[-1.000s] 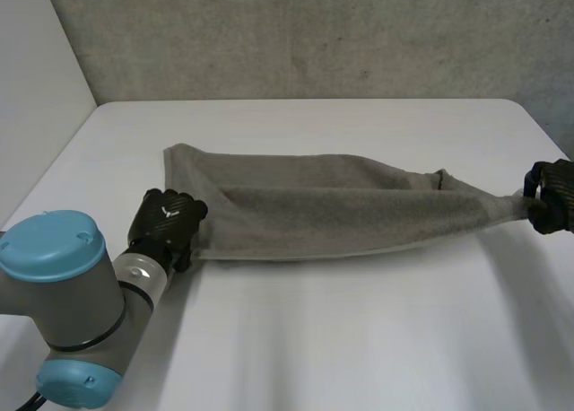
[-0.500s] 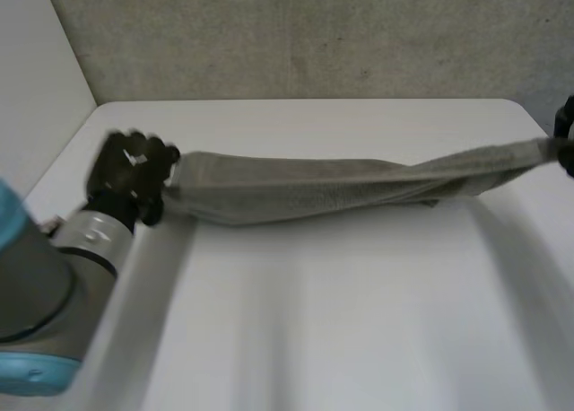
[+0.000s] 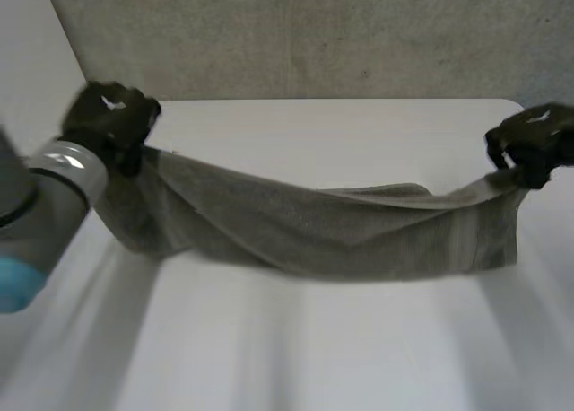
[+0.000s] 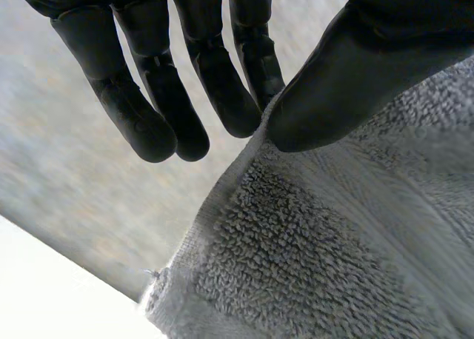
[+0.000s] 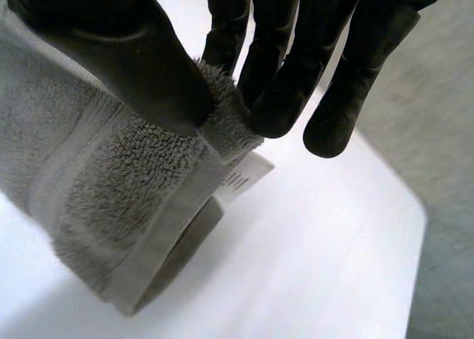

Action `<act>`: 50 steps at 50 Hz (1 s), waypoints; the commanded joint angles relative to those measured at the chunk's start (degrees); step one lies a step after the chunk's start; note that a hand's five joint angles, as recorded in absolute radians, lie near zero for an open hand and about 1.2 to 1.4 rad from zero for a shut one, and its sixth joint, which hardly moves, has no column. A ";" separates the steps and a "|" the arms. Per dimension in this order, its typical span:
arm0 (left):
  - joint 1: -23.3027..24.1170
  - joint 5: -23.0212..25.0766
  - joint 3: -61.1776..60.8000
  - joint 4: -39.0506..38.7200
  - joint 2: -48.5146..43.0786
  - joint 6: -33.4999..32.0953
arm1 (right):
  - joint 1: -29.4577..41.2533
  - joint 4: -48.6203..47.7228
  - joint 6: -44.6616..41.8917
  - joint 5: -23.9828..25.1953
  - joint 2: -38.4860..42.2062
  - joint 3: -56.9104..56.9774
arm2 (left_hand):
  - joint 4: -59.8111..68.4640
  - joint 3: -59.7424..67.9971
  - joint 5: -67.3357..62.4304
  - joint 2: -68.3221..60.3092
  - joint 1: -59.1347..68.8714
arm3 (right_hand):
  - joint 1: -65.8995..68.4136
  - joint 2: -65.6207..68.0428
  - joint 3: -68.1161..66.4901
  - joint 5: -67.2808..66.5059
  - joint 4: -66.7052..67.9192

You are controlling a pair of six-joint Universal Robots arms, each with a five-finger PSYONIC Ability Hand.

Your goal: Fold the towel.

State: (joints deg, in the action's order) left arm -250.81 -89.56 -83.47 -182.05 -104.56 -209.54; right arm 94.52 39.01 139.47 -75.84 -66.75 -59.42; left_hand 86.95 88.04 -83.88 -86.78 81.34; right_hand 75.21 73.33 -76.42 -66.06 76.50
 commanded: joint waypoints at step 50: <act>-5.91 10.10 -16.73 -33.28 -8.82 6.78 | 10.59 -40.06 7.74 -5.28 4.26 -15.20 | -6.95 -8.04 13.88 6.78 -1.34 | 4.79 6.67 -3.58 -3.94 3.50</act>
State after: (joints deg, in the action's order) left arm -256.13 -82.53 -91.34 -214.05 -117.58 -197.45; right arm 105.40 -3.51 147.20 -80.95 -55.72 -68.67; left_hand 87.34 88.21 -83.89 -87.28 81.34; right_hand 75.21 73.33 -76.42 -66.06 76.50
